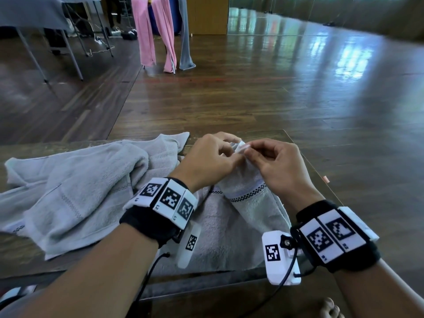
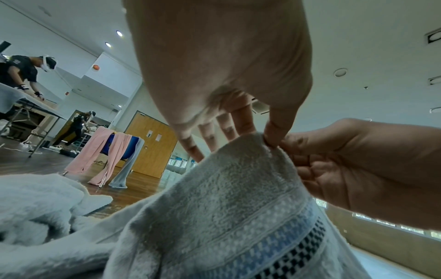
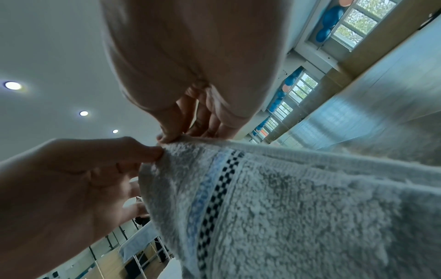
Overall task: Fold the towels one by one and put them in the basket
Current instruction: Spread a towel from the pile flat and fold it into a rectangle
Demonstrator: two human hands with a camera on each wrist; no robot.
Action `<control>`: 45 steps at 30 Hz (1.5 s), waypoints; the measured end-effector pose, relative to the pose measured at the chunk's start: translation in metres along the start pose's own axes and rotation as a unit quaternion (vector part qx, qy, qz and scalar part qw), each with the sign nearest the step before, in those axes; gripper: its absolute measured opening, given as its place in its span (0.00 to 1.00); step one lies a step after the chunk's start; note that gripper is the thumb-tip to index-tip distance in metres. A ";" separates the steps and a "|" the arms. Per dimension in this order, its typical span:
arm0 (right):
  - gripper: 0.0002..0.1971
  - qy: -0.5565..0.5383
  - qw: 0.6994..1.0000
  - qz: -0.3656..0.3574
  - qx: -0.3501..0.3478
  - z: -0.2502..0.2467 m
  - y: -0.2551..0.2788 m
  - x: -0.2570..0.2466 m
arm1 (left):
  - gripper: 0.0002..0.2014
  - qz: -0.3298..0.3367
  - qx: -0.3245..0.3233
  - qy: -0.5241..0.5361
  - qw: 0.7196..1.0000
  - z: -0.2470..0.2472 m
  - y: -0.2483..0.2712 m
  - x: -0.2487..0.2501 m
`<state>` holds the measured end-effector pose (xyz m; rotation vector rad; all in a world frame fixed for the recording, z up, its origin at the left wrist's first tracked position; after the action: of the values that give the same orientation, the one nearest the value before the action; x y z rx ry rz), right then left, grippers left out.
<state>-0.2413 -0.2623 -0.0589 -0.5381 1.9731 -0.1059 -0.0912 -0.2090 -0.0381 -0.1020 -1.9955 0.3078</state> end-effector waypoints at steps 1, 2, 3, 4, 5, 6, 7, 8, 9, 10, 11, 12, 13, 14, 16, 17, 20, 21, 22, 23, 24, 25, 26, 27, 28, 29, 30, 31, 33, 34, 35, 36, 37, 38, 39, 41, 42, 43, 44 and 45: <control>0.04 0.001 1.000 -0.003 -0.008 0.000 0.000 0.000 | 0.17 0.006 -0.013 0.008 1.000 0.000 0.001 0.001; 0.03 0.000 1.000 -0.006 -0.018 0.000 0.001 -0.001 | 0.16 0.011 -0.020 0.012 1.000 0.001 0.002 0.001; 0.02 -0.003 1.000 -0.011 -0.028 0.000 0.001 -0.001 | 0.15 0.016 -0.023 0.014 1.000 0.001 0.004 0.002; 0.02 -0.005 0.999 -0.018 -0.036 0.000 0.002 -0.002 | 0.15 0.018 -0.027 0.014 0.999 0.001 0.005 0.003; 0.02 -0.005 0.999 -0.029 -0.040 -0.001 0.003 -0.004 | 0.15 0.018 -0.034 0.013 0.999 0.001 0.006 0.003; 0.03 -0.001 0.998 -0.041 -0.040 -0.002 0.004 -0.005 | 0.15 0.016 -0.045 0.007 0.999 0.002 0.006 0.003; 0.04 0.005 0.998 -0.050 -0.037 -0.003 0.004 -0.006 | 0.15 0.011 -0.059 -0.002 0.998 0.002 0.007 0.003; 0.03 0.012 0.998 -0.053 -0.033 -0.005 0.004 -0.006 | 0.15 0.003 -0.074 -0.012 0.997 0.002 0.007 0.003; 0.02 0.017 0.998 -0.054 -0.024 -0.008 0.003 -0.007 | 0.16 -0.008 -0.087 -0.021 0.996 0.001 0.006 0.000; 0.02 0.023 0.998 -0.054 -0.011 -0.013 0.002 -0.006 | 0.18 -0.019 -0.098 -0.033 0.994 -0.001 0.006 -0.002; 0.03 0.028 0.998 -0.055 0.006 -0.018 0.001 -0.005 | 0.21 -0.026 -0.103 -0.048 0.993 -0.004 0.006 -0.004; 0.05 0.031 0.998 -0.055 0.026 -0.025 -0.002 -0.004 | 0.24 -0.031 -0.101 -0.065 0.992 -0.008 0.006 -0.006; 0.06 0.032 0.997 -0.052 0.050 -0.033 -0.005 -0.002 | 0.26 -0.032 -0.094 -0.080 0.992 -0.014 0.005 -0.008; 0.07 0.029 0.996 -0.046 0.076 -0.041 -0.007 0.001 | 0.27 -0.031 -0.086 -0.093 0.991 -0.019 0.005 -0.010; 0.09 0.021 0.993 -0.024 0.116 -0.058 -0.013 0.011 | 0.27 -0.029 -0.075 -0.123 0.989 -0.031 0.004 -0.013; 0.09 0.022 0.991 -0.008 0.129 -0.065 -0.016 0.018 | 0.26 -0.031 -0.069 -0.136 0.988 -0.037 0.005 -0.014; 0.11 0.027 0.988 0.039 0.146 -0.079 -0.020 0.039 | 0.27 -0.040 -0.054 -0.137 0.988 -0.055 0.010 -0.018; 0.12 0.027 0.987 0.050 0.151 -0.082 -0.021 0.044 | 0.27 -0.045 -0.049 -0.141 0.988 -0.061 0.011 -0.020; 0.13 0.030 0.986 0.060 0.156 -0.085 -0.021 0.048 | 0.25 -0.053 -0.043 -0.151 0.986 -0.068 0.013 -0.024; 0.14 0.032 0.984 0.069 0.160 -0.087 -0.021 0.052 | 0.23 -0.063 -0.036 -0.163 0.984 -0.075 0.015 -0.027; 0.14 0.030 0.983 0.081 0.163 -0.090 -0.021 0.055 | 0.20 -0.072 -0.026 -0.170 0.982 -0.082 0.018 -0.031; 0.12 0.024 0.982 0.093 0.165 -0.092 -0.021 0.058 | 0.18 -0.079 -0.016 -0.169 0.982 -0.088 0.020 -0.034; 0.10 0.019 0.981 0.104 0.163 -0.094 -0.020 0.060 | 0.16 -0.081 -0.005 -0.165 0.983 -0.094 0.023 -0.035; 0.08 0.020 0.981 0.112 0.157 -0.094 -0.019 0.061 | 0.15 -0.081 0.004 -0.163 0.983 -0.100 0.025 -0.036; 0.07 0.023 0.982 0.116 0.149 -0.095 -0.019 0.062 | 0.14 -0.079 0.011 -0.164 0.983 -0.104 0.028 -0.036; 0.05 0.027 0.983 0.118 0.141 -0.095 -0.018 0.063 | 0.13 -0.076 0.018 -0.165 0.983 -0.107 0.029 -0.036; 0.04 0.032 0.983 0.118 0.134 -0.095 -0.017 0.064 | 0.10 -0.072 0.026 -0.166 0.983 -0.110 0.031 -0.035; 0.04 0.039 0.984 0.118 0.128 -0.096 -0.015 0.063 | 0.07 -0.068 0.034 -0.164 0.983 -0.112 0.032 -0.033; 0.05 0.050 0.984 0.121 0.122 -0.098 -0.012 0.063 | 0.03 -0.062 0.039 -0.159 0.985 -0.114 0.034 -0.029; 0.06 0.056 0.983 0.123 0.123 -0.099 -0.010 0.062 | 0.03 -0.065 0.035 -0.153 0.985 -0.114 0.036 -0.027; 0.06 0.061 0.983 0.125 0.123 -0.101 -0.008 0.062 | 0.03 -0.069 0.028 -0.144 0.987 -0.114 0.037 -0.026; 0.05 0.066 0.982 0.126 0.122 -0.102 -0.006 0.061 | 0.03 -0.069 0.023 -0.139 0.988 -0.113 0.038 -0.024; 0.05 0.070 0.982 0.128 0.121 -0.102 -0.005 0.060 | 0.04 -0.066 0.016 -0.134 0.989 -0.113 0.039 -0.022; 0.05 0.072 0.982 0.129 0.119 -0.102 -0.004 0.060 | 0.03 -0.065 0.010 -0.130 0.989 -0.112 0.041 -0.020; 0.06 0.074 0.982 0.131 0.115 -0.102 -0.003 0.059 | 0.02 -0.063 0.006 -0.125 0.990 -0.112 0.041 -0.019; 0.08 0.079 0.982 0.130 0.110 -0.101 -0.003 0.059 | 0.01 -0.064 0.006 -0.118 0.991 -0.113 0.043 -0.018; 0.07 0.083 0.982 0.129 0.109 -0.100 -0.003 0.059 | 0.03 -0.065 0.011 -0.114 0.991 -0.113 0.044 -0.018; 0.05 0.088 0.982 0.129 0.107 -0.100 -0.004 0.059 | 0.05 -0.068 0.017 -0.114 0.991 -0.114 0.044 -0.018; 0.04 0.095 0.982 0.131 0.102 -0.099 -0.005 0.061 | 0.05 -0.073 0.024 -0.118 0.990 -0.115 0.044 -0.019; 0.05 0.102 0.981 0.136 0.091 -0.098 -0.005 0.062 | 0.03 -0.081 0.026 -0.127 0.988 -0.114 0.044 -0.020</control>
<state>-0.3479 -0.3082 -0.0646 -0.1387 2.1911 -0.1749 0.0176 -0.1517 -0.0214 0.1379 -2.2302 0.2790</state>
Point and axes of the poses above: each hand's wrist, its own y-axis away from the middle knuckle, its own z-axis out of the palm, x = y × z, the point moved 5 cm from there along -y, towards the middle knuckle, and after that the axes turned 14 degrees about y, right-handed, at the moved point
